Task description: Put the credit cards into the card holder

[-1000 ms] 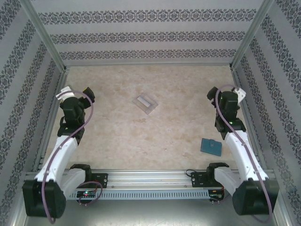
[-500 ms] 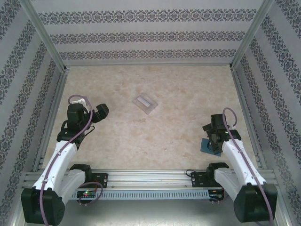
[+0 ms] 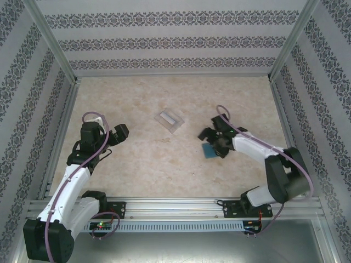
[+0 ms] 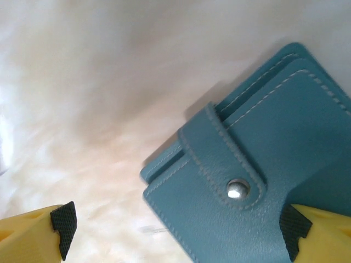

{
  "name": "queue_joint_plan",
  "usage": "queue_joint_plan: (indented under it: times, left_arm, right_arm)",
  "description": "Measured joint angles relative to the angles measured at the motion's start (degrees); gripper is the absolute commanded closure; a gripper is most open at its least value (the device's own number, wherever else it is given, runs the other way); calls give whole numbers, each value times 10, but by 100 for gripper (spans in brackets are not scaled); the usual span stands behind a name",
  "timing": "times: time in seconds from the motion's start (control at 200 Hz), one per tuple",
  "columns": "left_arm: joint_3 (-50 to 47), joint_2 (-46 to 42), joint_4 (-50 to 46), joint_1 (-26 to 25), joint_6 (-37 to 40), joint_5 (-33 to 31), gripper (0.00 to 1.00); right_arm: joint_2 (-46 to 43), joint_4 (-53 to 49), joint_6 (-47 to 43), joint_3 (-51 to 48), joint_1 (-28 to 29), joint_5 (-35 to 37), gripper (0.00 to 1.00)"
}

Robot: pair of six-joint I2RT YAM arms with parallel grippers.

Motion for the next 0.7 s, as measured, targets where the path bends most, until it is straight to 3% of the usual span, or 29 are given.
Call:
queue_joint_plan:
  times: [0.15, 0.315, 0.455, 0.699]
  left_arm:
    - [-2, 4, 0, -9, 0, 28, 1]
    - [-2, 17, 5, -29, 0, 49, 0]
    - [-2, 41, 5, -59, 5, 55, 0]
    - [9, 91, 19, -111, 14, 64, 1]
  right_arm:
    - [19, 10, -48, 56, 51, -11, 2]
    - [-28, -15, -62, 49, 30, 8, 2]
    - [-57, -34, -35, 26, 22, 21, 20]
    - [3, -73, 3, 45, 43, 32, 20]
